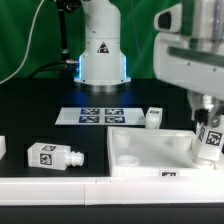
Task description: Assemble one leg
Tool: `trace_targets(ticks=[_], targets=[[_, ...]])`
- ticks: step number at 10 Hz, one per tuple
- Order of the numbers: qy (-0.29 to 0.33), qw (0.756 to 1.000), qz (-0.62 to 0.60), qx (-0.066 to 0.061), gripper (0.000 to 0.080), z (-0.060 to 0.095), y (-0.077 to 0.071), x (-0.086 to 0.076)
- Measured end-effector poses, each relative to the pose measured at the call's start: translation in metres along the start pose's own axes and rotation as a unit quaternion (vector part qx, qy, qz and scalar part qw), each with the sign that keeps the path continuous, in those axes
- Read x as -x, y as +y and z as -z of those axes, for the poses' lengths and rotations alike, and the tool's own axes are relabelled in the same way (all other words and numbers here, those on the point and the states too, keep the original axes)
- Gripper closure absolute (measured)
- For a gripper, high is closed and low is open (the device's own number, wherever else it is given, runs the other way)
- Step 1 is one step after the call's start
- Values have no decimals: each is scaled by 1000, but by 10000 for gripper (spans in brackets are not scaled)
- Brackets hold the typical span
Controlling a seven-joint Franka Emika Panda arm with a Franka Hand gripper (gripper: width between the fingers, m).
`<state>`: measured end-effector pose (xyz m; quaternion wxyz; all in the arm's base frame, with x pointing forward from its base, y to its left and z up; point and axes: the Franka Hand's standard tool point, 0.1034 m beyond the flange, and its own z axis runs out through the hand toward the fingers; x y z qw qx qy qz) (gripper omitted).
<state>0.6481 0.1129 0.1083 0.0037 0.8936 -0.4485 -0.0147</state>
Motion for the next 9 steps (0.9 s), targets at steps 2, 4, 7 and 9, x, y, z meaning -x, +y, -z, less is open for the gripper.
trace_targets(ticks=[2, 4, 7, 9], targets=[[5, 997, 75, 8, 388, 6, -3, 9], [5, 997, 76, 9, 209, 4, -1, 7], [-28, 998, 58, -24, 153, 4, 6, 7], [-31, 996, 72, -31, 150, -8, 18, 5]])
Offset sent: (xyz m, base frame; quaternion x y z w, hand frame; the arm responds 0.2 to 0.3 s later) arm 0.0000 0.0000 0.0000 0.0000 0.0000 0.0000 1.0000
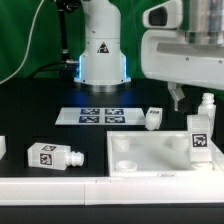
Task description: Assemble one leg
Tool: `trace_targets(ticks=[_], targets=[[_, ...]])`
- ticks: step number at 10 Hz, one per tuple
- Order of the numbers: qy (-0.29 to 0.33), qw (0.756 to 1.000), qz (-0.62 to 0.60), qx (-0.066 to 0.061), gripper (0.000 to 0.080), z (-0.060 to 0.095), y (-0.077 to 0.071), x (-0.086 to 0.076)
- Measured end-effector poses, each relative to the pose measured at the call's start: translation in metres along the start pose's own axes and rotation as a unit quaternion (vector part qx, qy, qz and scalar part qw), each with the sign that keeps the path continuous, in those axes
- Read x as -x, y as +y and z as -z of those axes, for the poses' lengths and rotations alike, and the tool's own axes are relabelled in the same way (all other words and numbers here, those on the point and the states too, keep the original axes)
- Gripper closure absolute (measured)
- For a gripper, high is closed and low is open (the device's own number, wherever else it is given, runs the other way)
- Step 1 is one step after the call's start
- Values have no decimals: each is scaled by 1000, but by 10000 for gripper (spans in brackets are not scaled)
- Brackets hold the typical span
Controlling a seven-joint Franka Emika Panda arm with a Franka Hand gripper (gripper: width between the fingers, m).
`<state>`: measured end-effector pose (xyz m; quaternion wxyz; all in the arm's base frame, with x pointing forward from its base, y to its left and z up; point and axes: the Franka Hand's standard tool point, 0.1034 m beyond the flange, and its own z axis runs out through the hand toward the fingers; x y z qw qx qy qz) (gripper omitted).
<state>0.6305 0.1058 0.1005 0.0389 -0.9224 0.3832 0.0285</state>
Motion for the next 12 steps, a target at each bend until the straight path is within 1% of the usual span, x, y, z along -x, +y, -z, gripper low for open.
trace_targets(ticks=[1, 2, 3, 5, 6, 7, 8, 9, 10, 11, 12], targets=[[-1, 1000, 2, -2, 150, -3, 4, -2], [2, 1000, -3, 3, 150, -2, 2, 0], [3, 1000, 0, 6, 150, -4, 1, 1], [7, 1000, -5, 11, 150, -16, 3, -3], [10, 1000, -14, 11, 150, -20, -1, -2], [14, 1000, -22, 17, 150, -24, -2, 2], [16, 999, -32, 20, 150, -24, -2, 2], [16, 999, -37, 19, 150, -24, -2, 1], [16, 998, -50, 19, 271, -24, -2, 1], [17, 996, -80, 17, 409, -24, -2, 1], [18, 994, -104, 17, 466, -24, -2, 1]])
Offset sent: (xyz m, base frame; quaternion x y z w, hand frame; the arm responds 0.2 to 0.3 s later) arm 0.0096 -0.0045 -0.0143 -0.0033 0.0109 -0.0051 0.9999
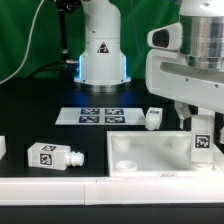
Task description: Assemble one leg
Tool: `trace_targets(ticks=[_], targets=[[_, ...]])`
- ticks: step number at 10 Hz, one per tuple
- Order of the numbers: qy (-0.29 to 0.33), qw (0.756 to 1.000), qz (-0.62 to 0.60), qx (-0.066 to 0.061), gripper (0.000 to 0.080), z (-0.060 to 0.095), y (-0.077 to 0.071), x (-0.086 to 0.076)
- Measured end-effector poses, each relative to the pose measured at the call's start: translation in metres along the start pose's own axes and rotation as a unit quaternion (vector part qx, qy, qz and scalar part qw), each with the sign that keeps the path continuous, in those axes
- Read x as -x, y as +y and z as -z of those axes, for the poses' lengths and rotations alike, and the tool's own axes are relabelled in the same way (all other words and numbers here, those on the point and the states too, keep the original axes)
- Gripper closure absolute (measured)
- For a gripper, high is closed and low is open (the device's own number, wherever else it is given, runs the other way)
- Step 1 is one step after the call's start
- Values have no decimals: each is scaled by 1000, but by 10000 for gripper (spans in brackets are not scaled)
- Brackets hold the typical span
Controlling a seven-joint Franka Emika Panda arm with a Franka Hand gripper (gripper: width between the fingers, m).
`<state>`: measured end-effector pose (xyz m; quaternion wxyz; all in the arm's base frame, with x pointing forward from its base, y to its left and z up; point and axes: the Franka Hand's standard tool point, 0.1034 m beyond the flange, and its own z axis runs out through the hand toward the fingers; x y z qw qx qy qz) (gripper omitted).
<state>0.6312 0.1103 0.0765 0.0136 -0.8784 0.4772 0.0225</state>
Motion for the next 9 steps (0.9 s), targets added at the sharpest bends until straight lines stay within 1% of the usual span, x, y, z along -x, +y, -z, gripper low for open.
trace_targets(ticks=[1, 2, 4, 5, 6, 8, 9], targets=[[-1, 999, -36, 0, 466, 0, 0, 0], [-1, 998, -61, 0, 518, 0, 0, 0], [-2, 990, -138, 1, 518, -1, 0, 1], [-6, 982, -190, 10, 518, -1, -2, 3], [-7, 972, -235, 13, 518, -1, -4, 2], [-6, 947, -321, 15, 517, -2, -5, 4], [-8, 928, -372, 9, 517, -2, -7, 5]])
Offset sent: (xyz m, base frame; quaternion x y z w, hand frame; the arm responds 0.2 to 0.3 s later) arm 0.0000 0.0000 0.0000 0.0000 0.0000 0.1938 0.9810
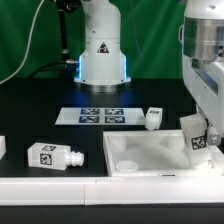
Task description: Assemble one leg
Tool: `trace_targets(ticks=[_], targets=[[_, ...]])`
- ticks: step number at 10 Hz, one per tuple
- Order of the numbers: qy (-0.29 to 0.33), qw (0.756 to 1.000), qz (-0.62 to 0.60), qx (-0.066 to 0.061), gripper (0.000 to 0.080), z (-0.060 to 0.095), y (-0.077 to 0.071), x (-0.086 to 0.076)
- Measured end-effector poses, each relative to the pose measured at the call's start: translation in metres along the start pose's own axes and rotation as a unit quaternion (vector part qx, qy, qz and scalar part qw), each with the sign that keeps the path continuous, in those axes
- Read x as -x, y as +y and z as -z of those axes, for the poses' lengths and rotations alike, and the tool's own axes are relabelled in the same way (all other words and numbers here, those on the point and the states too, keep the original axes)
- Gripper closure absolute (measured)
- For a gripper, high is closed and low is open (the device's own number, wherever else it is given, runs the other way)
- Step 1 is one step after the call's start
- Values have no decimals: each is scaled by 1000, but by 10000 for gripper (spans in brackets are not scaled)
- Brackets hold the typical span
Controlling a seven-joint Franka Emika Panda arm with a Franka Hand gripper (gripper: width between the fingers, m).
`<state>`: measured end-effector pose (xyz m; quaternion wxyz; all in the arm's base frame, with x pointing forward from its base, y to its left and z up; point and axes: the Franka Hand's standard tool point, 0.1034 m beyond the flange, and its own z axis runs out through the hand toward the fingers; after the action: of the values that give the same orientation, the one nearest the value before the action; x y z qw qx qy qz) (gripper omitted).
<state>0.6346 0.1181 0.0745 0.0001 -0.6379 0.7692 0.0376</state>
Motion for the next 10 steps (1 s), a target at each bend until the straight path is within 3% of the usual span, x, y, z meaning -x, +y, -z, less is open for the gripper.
trace_targets(ticks=[2, 4, 5, 6, 7, 8, 9, 10], targets=[[-2, 997, -77, -11, 517, -2, -1, 6], [-2, 997, -75, -26, 517, -5, -1, 16], [-3, 998, -65, -26, 517, -5, -1, 16], [-3, 998, -49, -26, 457, -5, -1, 16], [-2, 999, -31, -26, 275, -5, -1, 16], [0, 1000, 23, -20, 275, -4, 1, 16], [0, 996, 83, -14, 176, 1, 4, 16], [0, 986, 168, -3, 158, 8, 7, 15]])
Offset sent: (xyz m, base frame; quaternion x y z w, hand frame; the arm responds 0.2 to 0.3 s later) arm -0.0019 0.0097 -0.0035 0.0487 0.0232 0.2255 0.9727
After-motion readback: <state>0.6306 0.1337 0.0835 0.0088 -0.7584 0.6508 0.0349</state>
